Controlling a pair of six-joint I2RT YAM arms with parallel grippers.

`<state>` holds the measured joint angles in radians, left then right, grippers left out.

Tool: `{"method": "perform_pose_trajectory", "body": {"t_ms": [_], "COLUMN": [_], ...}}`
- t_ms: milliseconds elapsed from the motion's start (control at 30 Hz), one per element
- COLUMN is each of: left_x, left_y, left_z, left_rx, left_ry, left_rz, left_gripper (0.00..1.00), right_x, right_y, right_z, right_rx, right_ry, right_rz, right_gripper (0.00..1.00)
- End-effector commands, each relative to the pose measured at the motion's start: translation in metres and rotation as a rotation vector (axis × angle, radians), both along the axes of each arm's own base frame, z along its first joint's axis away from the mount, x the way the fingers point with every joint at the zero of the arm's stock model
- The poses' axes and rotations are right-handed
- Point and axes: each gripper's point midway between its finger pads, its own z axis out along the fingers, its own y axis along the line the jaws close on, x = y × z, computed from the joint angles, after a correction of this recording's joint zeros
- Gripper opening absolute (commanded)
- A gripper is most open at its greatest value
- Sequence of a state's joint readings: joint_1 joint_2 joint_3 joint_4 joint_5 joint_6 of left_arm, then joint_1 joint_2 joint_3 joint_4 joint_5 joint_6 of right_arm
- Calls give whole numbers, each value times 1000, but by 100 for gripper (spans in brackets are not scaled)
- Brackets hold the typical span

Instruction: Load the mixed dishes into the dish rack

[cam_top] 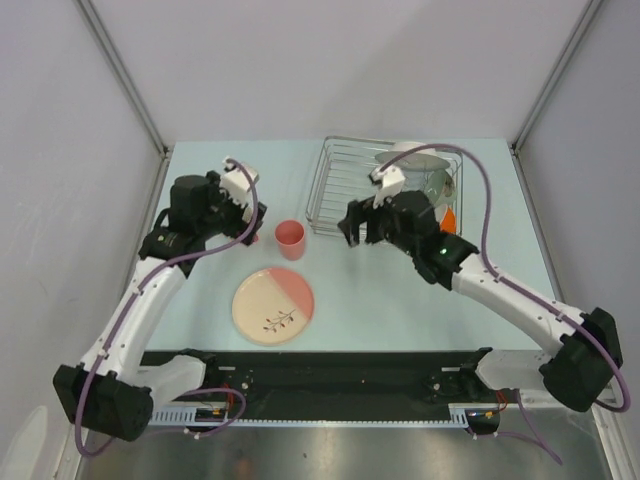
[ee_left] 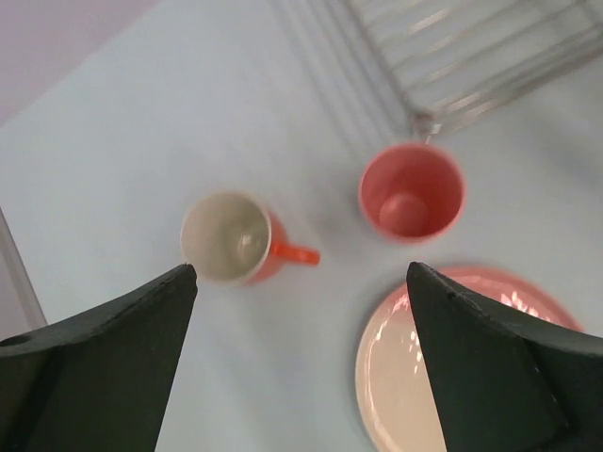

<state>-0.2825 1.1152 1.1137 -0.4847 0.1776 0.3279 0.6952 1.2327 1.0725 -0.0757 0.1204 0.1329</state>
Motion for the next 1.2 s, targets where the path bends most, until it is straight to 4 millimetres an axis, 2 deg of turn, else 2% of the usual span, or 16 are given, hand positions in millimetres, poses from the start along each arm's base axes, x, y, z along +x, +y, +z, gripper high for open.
{"method": "perform_pose_trajectory", "body": {"t_ms": [0,33,67,133,167,200,267,300,400,433,467,567,767,867,1167], "left_x": [-33,-38,-49,-60,-71,-74,-85,-89,-101,-103,-107,-116,-114,-109,-112], "left_y": [41,47,53,62,65,69,73,75,72,72,72,71,64,63,63], "left_z": [-50,-58,-79,-93,-113,-121,-141,-146,-159,-163,-171,-189,-214,-217,-238], "left_rx": [94,109,148,196,213,225,250,249,230,232,236,229,191,178,149], "left_ry": [100,112,157,171,217,228,273,291,340,350,366,414,505,526,625], "left_rz": [8,13,-4,-28,-42,-40,-63,-64,-101,-108,-111,-136,-159,-157,-154], "left_gripper": [98,98,98,97,97,96,96,95,94,93,93,92,89,87,86], "right_x": [-48,-54,-62,-70,-73,-72,-74,-75,-79,-81,-81,-88,-102,-108,-119], "right_y": [38,40,49,60,66,69,78,83,97,98,102,104,101,101,106], "right_z": [-78,-92,-98,-120,-124,-135,-139,-150,-160,-171,-170,-189,-214,-224,-241], "right_rx": [127,136,170,168,172,158,163,144,99,64,53,-23,-84,-101,-145], "right_ry": [365,421,482,568,582,609,618,638,652,679,674,695,753,778,785], "right_rz": [114,116,151,184,194,191,212,214,245,242,254,277,333,366,416], "right_gripper": [82,82,81,80,80,80,80,80,78,77,76,75,72,70,66]}}
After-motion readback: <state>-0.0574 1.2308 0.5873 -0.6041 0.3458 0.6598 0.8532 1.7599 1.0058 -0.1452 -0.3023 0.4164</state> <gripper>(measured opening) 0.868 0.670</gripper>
